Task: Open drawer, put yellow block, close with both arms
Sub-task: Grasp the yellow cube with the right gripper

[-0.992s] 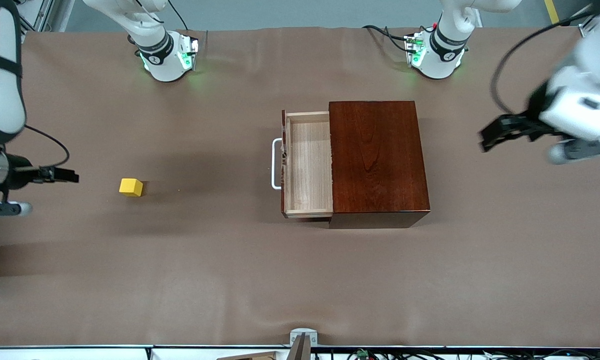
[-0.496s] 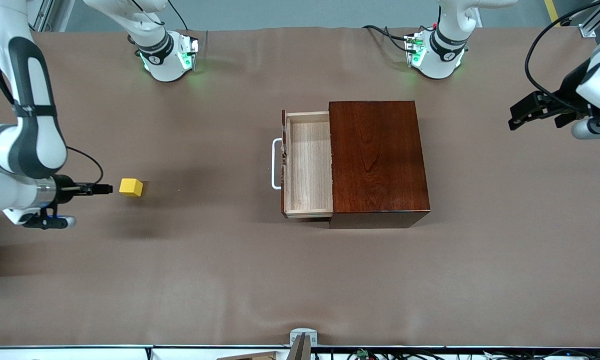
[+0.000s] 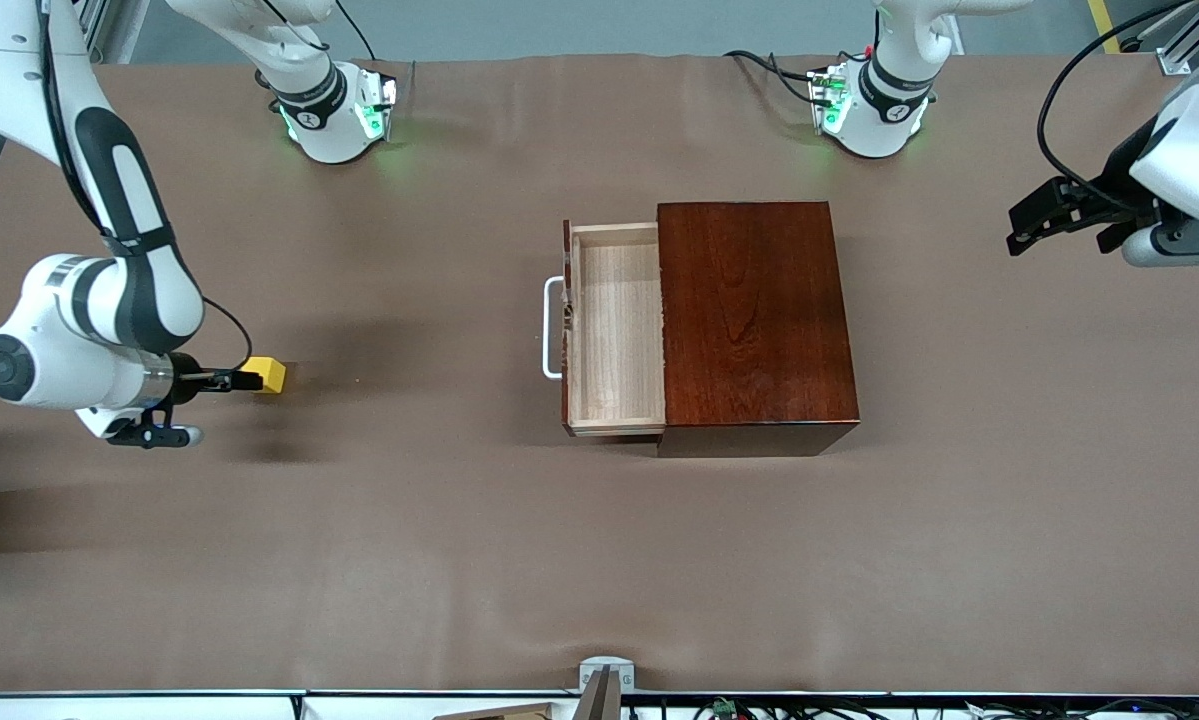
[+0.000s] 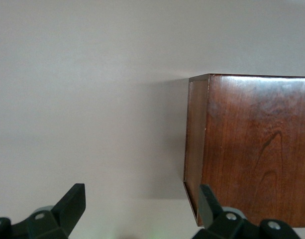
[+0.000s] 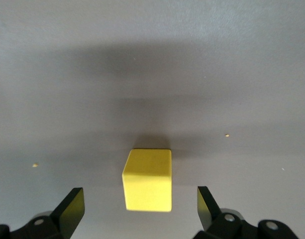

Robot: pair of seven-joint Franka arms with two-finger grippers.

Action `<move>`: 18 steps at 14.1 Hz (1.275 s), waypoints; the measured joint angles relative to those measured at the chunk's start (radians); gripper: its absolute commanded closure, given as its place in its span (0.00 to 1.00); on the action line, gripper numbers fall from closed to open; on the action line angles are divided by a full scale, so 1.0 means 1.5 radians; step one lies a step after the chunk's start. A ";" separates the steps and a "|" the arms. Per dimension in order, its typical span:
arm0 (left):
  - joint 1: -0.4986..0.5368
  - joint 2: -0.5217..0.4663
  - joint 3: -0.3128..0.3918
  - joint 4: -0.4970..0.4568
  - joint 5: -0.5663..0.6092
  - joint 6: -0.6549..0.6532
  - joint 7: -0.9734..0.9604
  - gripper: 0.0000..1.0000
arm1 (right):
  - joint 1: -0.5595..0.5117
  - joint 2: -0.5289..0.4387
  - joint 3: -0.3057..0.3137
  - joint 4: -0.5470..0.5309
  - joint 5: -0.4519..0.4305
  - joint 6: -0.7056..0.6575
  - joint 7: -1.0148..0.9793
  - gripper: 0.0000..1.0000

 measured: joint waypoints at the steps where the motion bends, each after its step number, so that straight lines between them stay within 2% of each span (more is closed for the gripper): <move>1: 0.001 0.004 0.000 0.000 0.000 0.000 0.000 0.00 | 0.000 0.000 0.000 -0.017 0.000 0.023 0.000 0.00; 4: -0.002 0.008 -0.005 0.000 0.000 0.003 0.027 0.00 | 0.001 0.000 0.002 -0.055 0.000 0.069 0.000 0.00; 5: -0.006 0.008 -0.008 0.000 0.000 0.005 0.032 0.00 | 0.002 0.000 0.003 -0.074 0.000 0.101 0.000 0.12; 6: -0.010 0.009 -0.010 0.000 0.000 0.007 0.035 0.00 | 0.003 0.000 0.004 -0.093 -0.001 0.126 -0.001 0.30; 7: -0.012 0.009 -0.012 0.000 0.000 0.008 0.039 0.00 | 0.006 0.000 0.005 -0.105 -0.001 0.138 -0.001 0.41; 8: -0.014 0.009 -0.014 0.000 0.000 0.008 0.047 0.00 | 0.010 0.000 0.005 -0.111 -0.002 0.143 -0.001 0.57; 10: -0.015 0.009 -0.016 0.000 0.000 0.009 0.075 0.00 | 0.014 0.000 0.005 -0.113 -0.003 0.145 -0.004 1.00; 14: -0.029 0.009 -0.022 0.000 0.000 0.009 0.081 0.00 | 0.013 -0.004 0.002 -0.110 -0.005 0.111 -0.042 1.00; 18: -0.029 0.009 -0.023 -0.002 0.000 0.008 0.082 0.00 | 0.024 -0.032 0.007 -0.055 -0.003 -0.042 0.010 1.00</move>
